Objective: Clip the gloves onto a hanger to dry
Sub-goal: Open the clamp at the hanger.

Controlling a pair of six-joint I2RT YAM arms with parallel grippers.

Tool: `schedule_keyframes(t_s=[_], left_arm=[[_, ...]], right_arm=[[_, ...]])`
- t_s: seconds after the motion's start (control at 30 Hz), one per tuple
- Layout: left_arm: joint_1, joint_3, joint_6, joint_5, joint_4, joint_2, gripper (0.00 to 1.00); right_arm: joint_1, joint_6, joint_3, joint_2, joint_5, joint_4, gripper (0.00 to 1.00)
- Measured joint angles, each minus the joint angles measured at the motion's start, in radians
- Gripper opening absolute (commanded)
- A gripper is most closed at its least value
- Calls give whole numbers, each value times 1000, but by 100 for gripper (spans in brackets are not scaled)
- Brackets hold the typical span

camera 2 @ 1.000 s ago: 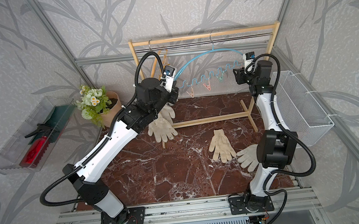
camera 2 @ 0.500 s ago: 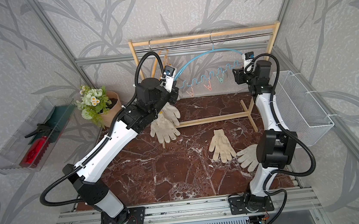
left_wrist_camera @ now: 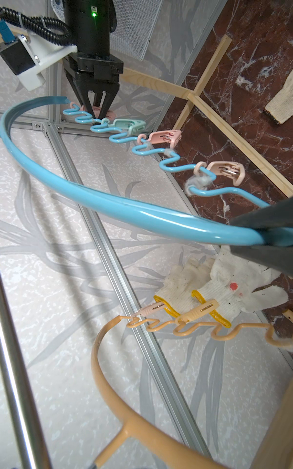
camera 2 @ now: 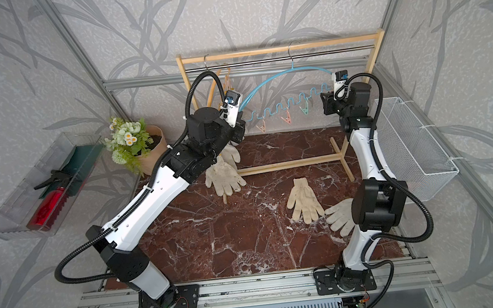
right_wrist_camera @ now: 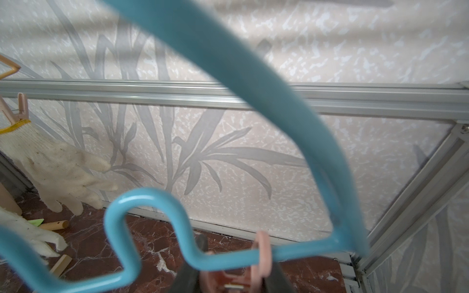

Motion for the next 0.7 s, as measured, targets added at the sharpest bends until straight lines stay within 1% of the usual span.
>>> schedule_keyframes(t_s=[0.1, 0.23, 0.3, 0.37, 0.5, 0.6, 0.7], left_arm=[[0, -3, 0, 0, -1, -4, 1], [0, -8, 0, 0, 0, -6, 2], [0, -11, -2, 0, 2, -6, 13], [0, -20, -8, 5, 3, -11, 19], [0, -70, -33, 16, 8, -43, 35], [0, -123, -61, 31, 11, -82, 37], [-5, -172, -89, 42, 14, -126, 46]], right_arm=[[0, 5, 0, -1, -1, 0, 24], [0, 14, -8, -8, -3, 4, 24], [0, 23, -20, -16, -3, 10, 24], [0, 28, -28, -21, -3, 20, 24], [0, 39, -41, -26, -4, 24, 21], [0, 47, -52, -29, -5, 31, 21], [1, 50, -63, -30, -4, 45, 21]])
